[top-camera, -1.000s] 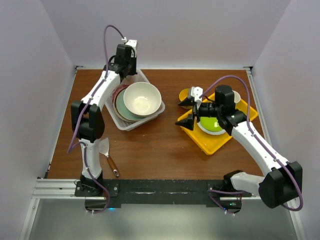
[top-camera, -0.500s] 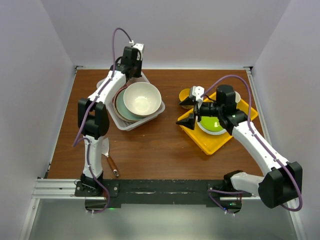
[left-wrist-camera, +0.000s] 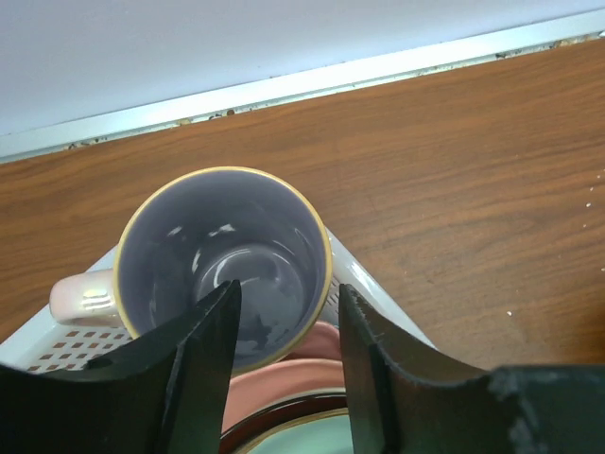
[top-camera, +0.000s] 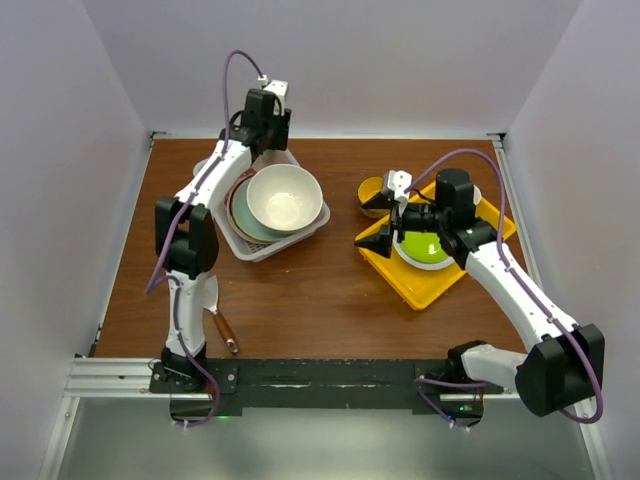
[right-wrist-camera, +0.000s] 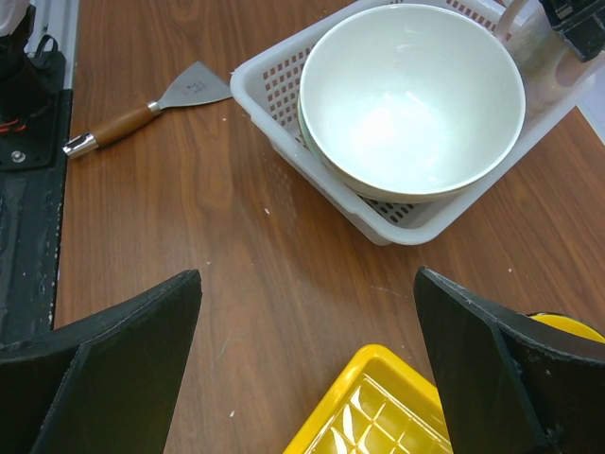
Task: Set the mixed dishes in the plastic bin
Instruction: Place the cup in the plastic bin.
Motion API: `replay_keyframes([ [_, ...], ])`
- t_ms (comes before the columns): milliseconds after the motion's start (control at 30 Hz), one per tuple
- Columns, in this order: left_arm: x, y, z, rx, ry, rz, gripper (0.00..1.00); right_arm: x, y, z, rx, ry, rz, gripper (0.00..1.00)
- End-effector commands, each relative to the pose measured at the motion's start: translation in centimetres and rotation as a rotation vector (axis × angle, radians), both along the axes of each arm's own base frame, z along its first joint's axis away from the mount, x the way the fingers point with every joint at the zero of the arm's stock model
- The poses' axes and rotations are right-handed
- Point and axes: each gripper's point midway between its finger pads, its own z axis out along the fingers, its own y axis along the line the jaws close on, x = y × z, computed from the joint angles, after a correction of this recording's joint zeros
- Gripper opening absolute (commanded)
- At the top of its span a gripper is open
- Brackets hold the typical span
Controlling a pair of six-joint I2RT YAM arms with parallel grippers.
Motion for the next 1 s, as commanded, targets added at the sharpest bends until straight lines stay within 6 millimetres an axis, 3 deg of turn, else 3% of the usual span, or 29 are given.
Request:
replay_keyframes([
  [0,-0.1,0.5,6.3,-0.004,-0.13,0.004,0.58,-0.5,-0.1,1.0,0.02,-0.026,0.022,0.98],
  [167,-0.8,1.0,7.8,0.005,-0.155,0.003,0.75,-0.3,-0.3,1.1,0.021,-0.029,0.014,0.98],
  [400,-2.4,2.3,11.6,0.017,-0.227,0.036,0.87,0.1,-0.6,1.0,0.017,-0.033,-0.005,0.98],
  [433,-2.7,2.6,11.3,0.023,-0.222,0.04,0.9,0.0,-0.7,1.1,0.018,-0.036,-0.006,0.98],
  [500,-3.2,2.9,12.9,0.016,-0.259,0.05,0.93,0.3,-0.9,1.1,0.016,-0.038,-0.017,0.98],
  [833,-5.9,3.8,16.5,-0.015,-0.334,0.057,0.99,1.1,-1.9,1.1,-0.008,-0.07,-0.065,0.98],
  [967,-7.7,4.3,19.1,-0.047,-0.386,0.062,1.0,1.3,-2.3,1.1,-0.029,-0.088,-0.086,0.98],
])
